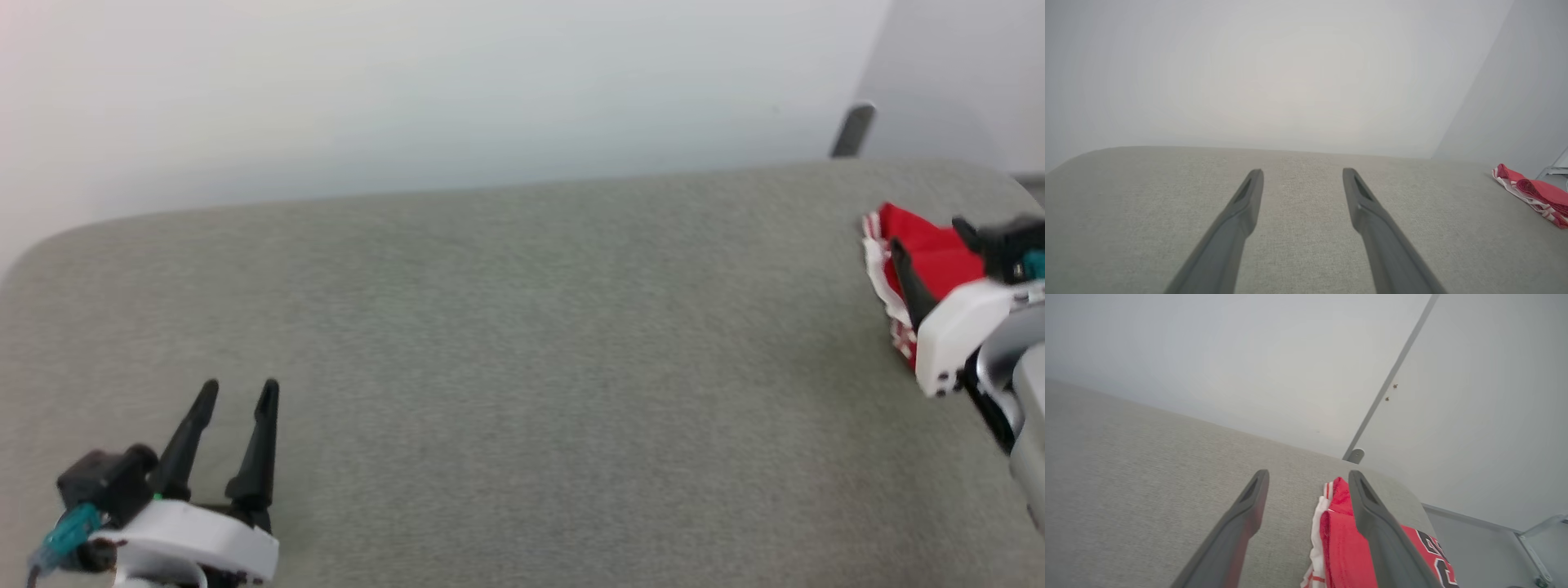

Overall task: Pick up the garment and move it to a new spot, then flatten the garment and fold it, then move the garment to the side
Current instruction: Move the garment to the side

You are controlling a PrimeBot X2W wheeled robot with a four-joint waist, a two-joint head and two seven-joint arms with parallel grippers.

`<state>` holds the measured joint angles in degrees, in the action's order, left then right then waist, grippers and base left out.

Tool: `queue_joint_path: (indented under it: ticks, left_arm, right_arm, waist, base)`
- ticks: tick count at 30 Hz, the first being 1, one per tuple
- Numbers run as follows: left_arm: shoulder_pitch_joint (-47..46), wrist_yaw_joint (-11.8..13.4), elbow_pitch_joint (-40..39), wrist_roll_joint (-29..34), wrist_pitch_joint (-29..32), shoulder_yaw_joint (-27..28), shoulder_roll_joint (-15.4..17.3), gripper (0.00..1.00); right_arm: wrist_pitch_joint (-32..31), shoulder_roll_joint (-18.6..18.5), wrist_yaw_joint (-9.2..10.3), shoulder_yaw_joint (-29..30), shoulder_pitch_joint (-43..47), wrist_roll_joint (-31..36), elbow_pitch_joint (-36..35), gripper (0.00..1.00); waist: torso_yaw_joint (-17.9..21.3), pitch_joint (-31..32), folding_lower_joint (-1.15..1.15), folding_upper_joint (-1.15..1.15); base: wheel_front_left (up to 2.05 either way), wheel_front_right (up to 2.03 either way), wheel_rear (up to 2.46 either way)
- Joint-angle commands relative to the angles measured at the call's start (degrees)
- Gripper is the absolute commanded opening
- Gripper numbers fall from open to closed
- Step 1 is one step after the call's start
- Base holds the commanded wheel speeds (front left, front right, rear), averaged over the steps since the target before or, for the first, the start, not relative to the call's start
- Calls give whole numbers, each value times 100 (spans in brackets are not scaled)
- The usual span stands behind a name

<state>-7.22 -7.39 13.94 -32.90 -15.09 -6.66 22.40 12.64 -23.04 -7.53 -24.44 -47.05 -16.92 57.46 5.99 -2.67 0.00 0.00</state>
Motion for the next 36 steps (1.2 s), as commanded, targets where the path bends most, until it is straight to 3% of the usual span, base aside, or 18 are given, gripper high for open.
queue_joint_path:
  ticks: [1, 10, 16, 27, 36]
  left_arm:
    - [111, -2, -19, 46, -1, 29, -6, 100]
    - [680, 149, -227, 241, -1, 327, -87, 100]
    - [929, 170, -281, 284, -1, 435, -70, 100]
    - [1359, 124, -304, 200, -1, 522, -54, 100]
    - [1452, 39, -249, 78, 10, 356, 105, 100]
  right_arm:
    - [56, 9, 7, 47, 161, -63, -54, 100]
    - [246, 150, 7, 589, 1211, -152, -761, 100]
    - [255, 344, 7, 1264, 2020, 16, -1420, 100]
    - [258, 1040, 7, 2440, 3434, 840, -2643, 100]
    - [258, 1586, 7, 3078, 4289, 1267, -3439, 100]
  waist:
    - [-375, 338, 0, 0]
    - [-909, 650, 0, 0]
    - [-1218, 807, 0, 0]
    - [-1518, 1058, 0, 0]
    - [-1557, 1134, 0, 0]
  base:
    - [0, 0, 0]
    - [0, 0, 0]
    - [0, 0, 0]
    - [0, 0, 0]
    - [0, 0, 0]
